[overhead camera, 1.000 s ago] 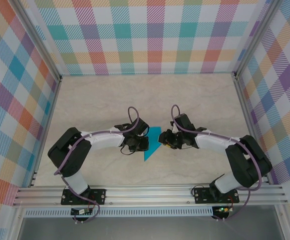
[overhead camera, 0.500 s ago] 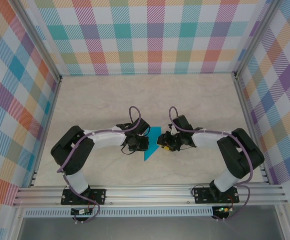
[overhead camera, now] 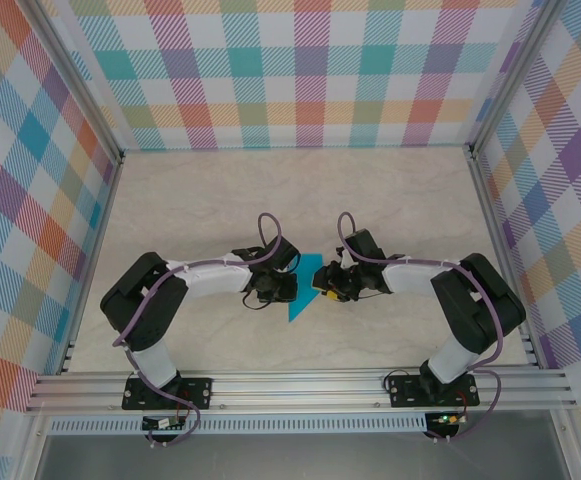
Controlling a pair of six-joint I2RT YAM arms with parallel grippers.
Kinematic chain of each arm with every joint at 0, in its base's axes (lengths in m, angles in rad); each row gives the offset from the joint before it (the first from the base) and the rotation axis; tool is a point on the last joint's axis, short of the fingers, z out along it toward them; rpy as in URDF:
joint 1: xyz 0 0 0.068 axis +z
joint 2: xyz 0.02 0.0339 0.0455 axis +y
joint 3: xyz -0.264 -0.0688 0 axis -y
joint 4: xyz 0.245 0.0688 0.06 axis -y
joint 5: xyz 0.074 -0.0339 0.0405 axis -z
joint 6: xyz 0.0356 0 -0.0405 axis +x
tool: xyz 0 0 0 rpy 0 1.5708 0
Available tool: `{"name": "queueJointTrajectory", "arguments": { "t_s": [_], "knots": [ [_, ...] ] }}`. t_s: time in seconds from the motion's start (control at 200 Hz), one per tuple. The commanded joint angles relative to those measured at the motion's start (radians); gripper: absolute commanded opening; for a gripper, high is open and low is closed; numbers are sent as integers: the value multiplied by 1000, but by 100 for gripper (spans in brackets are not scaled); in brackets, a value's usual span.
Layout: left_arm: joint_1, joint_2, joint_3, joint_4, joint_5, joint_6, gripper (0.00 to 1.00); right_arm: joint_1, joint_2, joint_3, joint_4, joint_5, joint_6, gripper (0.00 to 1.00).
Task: Fold a paper plane with a square sheet of paper (pick it up from the middle)
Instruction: Fourth fold the wing at the center of the table.
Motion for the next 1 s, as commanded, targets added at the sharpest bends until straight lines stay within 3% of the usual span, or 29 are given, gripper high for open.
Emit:
{"name": "queueJointTrajectory", "arguments": {
  "t_s": [0.0,0.535,0.995],
  "knots": [
    [10,-33,-12,3,-12,15,13,0,3,9,5,5,15,42],
    [11,-27,-18,-3,-28,7,12,0,27,12,67,-42,32,42],
    [10,-65,-28,3,-22,6,13,3,70,52,78,-103,-42,29]
  ]
}}
